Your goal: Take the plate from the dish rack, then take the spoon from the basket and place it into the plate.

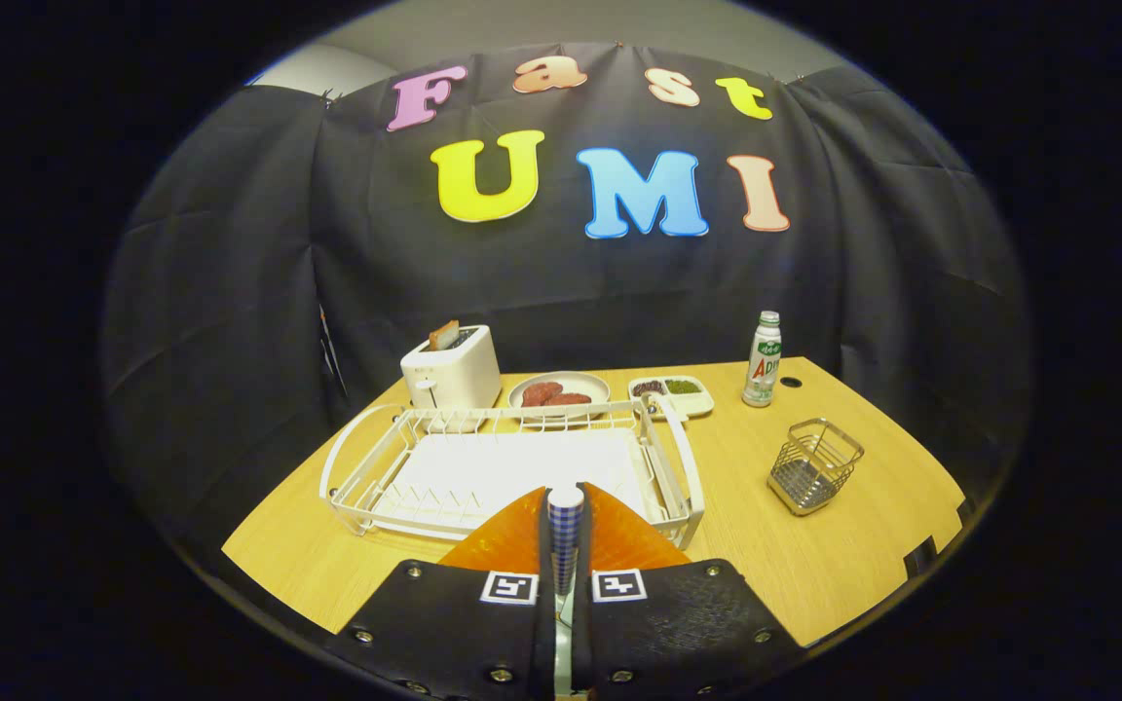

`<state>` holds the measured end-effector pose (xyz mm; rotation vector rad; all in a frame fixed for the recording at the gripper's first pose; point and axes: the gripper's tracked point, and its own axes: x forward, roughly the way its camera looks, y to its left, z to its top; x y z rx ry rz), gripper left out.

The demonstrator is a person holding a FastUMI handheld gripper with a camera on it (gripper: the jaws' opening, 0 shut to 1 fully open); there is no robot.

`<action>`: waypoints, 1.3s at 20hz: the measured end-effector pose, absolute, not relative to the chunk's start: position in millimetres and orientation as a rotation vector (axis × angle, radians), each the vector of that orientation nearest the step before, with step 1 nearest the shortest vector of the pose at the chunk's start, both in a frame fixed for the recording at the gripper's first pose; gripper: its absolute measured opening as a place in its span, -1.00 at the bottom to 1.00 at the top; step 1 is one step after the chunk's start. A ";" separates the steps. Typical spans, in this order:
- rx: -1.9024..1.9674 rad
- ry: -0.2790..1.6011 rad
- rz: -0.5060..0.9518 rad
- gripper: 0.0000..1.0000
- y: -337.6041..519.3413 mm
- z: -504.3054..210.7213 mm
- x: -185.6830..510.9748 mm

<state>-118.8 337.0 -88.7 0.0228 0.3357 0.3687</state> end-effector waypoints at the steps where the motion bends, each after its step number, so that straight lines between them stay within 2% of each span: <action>1: 0.015 0.351 0.367 -0.88 340.6 -97.4 -119.8; 4: 0.019 0.387 0.382 -0.85 353.1 -116.4 -124.7; 10: 0.075 0.384 0.270 -0.69 337.5 -107.5 -114.4; 11: 0.078 0.383 0.244 -0.59 331.2 -105.8 -112.0; 12: 0.083 0.388 0.227 -0.37 327.6 -106.2 -110.3; 13: 0.090 0.392 0.217 -0.26 324.9 -104.7 -110.3; 16: 0.089 0.386 0.195 -0.01 317.6 -100.3 -106.5; 22: 0.095 0.333 0.191 -0.01 310.5 -70.6 -99.0; 26: 0.072 0.228 0.206 -0.01 299.0 -16.3 -87.9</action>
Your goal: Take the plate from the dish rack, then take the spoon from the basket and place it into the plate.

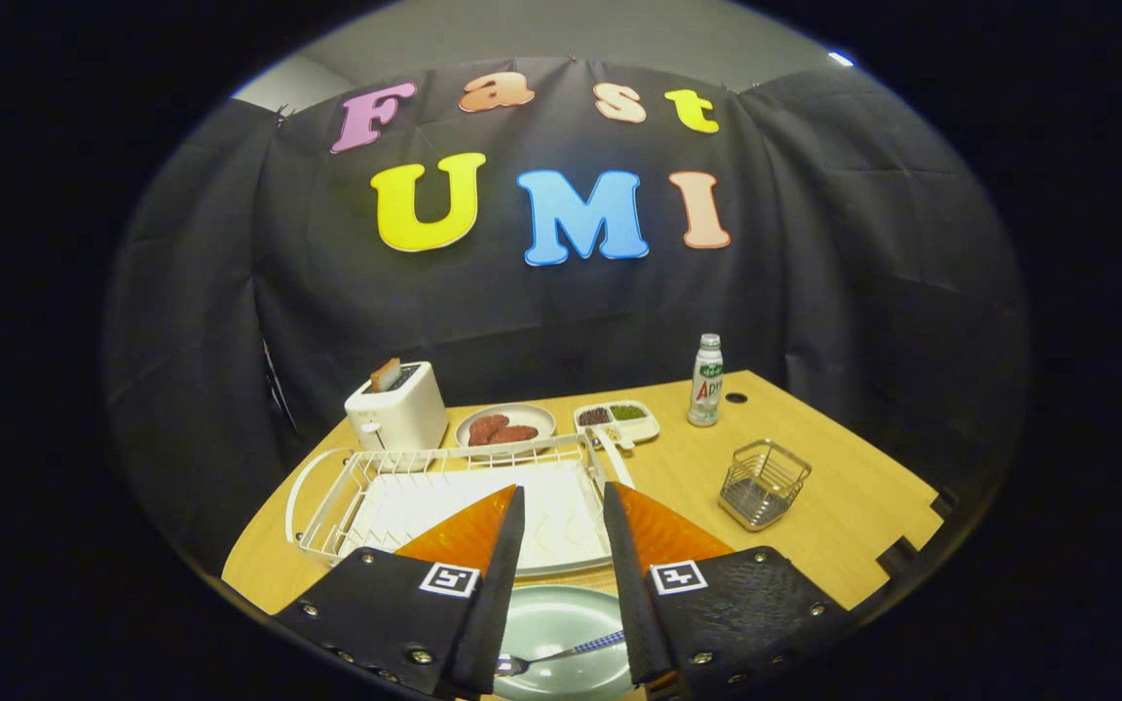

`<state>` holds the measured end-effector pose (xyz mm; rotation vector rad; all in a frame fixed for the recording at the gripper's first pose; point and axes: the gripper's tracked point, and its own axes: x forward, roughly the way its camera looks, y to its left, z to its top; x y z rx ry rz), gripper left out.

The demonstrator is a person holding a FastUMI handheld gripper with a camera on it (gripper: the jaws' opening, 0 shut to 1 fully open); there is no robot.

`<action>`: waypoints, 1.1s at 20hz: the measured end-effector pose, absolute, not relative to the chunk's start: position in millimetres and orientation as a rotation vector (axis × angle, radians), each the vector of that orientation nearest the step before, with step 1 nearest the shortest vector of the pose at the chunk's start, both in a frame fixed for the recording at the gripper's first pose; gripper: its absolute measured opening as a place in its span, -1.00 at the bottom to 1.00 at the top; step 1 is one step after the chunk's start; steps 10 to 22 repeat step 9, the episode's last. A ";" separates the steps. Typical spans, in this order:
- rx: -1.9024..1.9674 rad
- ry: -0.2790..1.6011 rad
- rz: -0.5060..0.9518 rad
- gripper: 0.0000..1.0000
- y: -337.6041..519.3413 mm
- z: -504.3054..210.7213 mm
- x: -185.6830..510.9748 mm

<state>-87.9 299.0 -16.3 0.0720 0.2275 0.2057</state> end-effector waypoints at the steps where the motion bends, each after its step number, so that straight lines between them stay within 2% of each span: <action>1: 0.066 0.195 0.210 -0.01 296.6 1.4 -85.3; 9: 0.036 -0.002 0.237 -0.01 275.2 134.7 -53.2; 22: 0.036 -0.002 0.237 -0.01 275.2 134.7 -53.2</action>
